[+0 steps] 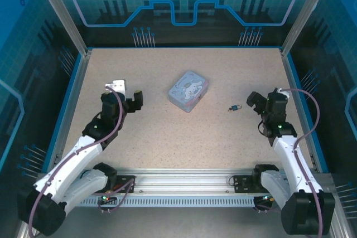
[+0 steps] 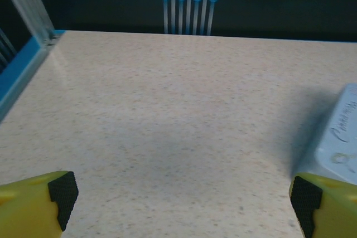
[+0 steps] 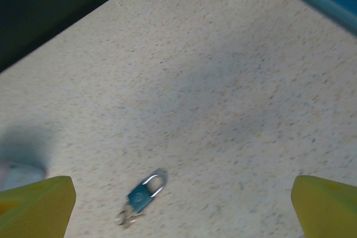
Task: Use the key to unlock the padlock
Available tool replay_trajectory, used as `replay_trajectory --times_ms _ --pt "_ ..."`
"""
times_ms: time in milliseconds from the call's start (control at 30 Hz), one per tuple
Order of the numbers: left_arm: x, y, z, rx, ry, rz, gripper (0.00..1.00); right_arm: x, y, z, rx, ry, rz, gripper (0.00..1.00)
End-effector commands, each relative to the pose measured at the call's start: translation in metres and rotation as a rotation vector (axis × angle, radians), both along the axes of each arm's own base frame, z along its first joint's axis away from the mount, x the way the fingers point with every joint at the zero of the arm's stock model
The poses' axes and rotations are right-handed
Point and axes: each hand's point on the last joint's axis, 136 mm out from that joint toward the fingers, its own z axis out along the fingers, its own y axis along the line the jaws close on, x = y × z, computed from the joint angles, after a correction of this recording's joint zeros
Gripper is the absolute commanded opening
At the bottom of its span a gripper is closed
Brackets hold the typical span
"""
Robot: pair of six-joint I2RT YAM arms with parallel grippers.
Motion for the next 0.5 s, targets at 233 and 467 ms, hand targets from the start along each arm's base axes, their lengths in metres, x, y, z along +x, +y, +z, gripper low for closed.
replay_trajectory --times_ms 233,467 --pt "0.019 0.054 -0.039 0.028 -0.059 0.154 0.99 0.027 -0.019 -0.016 -0.32 -0.05 -0.064 1.0" --pt "0.052 0.048 -0.092 0.041 -0.104 0.11 0.99 0.058 -0.009 -0.039 -0.417 -0.034 0.003 1.0"
